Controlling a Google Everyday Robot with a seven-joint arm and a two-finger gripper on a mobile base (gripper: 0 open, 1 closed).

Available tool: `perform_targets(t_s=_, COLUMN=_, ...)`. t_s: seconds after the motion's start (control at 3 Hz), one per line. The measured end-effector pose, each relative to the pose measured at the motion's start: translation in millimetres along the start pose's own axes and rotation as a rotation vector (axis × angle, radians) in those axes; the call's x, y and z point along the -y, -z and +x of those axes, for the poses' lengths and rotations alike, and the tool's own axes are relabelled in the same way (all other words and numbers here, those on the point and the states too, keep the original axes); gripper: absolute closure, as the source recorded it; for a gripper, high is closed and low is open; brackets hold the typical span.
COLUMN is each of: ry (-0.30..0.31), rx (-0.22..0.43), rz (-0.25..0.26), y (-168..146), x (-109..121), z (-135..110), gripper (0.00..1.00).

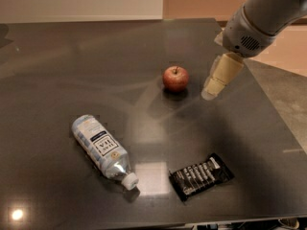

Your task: Move apple near blue plastic bottle

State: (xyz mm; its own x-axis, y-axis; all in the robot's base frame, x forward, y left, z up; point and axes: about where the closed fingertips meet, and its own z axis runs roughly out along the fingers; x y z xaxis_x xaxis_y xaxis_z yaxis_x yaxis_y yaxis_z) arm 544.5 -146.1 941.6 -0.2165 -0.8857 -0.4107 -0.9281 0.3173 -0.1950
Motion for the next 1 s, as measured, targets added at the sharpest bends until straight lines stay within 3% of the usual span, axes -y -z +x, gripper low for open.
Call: perform_targets(t_s=1.0, ry=-0.044, rx=0.059, rz=-0.054, y=-88.5, x=31.8, z=-31.0, gripper=0.0)
